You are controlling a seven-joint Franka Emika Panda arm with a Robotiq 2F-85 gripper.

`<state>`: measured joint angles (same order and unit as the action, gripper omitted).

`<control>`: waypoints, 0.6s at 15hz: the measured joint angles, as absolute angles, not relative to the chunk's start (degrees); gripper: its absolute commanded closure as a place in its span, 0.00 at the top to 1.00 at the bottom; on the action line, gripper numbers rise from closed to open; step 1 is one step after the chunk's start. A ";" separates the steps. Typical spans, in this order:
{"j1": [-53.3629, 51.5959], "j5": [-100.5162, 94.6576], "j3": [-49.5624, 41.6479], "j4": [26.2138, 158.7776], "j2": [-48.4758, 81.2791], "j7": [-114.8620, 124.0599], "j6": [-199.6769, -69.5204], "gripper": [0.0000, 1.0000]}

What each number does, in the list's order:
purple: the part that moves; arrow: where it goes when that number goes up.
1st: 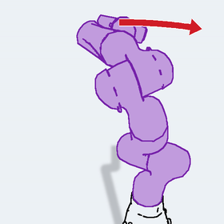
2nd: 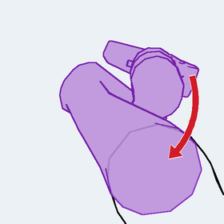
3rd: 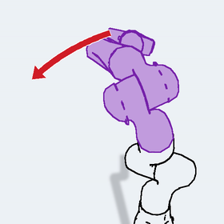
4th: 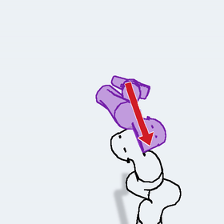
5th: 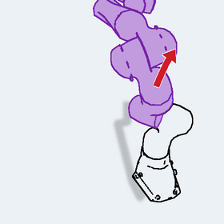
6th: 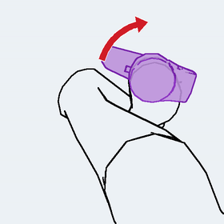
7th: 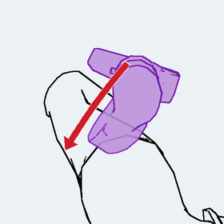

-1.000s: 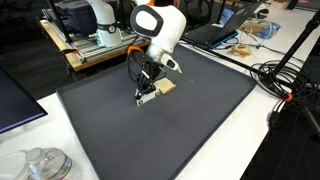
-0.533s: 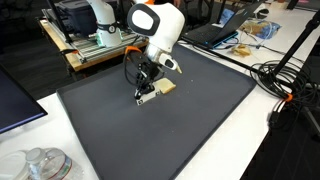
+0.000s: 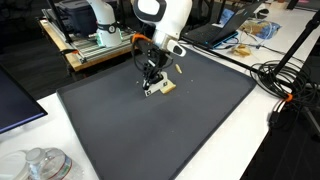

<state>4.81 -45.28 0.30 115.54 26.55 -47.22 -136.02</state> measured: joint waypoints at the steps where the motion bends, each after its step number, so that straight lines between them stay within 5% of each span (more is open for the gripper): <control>1: 4.33 -45.19 0.80 116.03 25.83 -47.35 -135.20 0.01; 9: -0.56 -45.15 3.35 117.77 24.06 -47.13 -130.72 0.01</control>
<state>-0.56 -45.15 3.35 117.77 24.06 -47.13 -130.72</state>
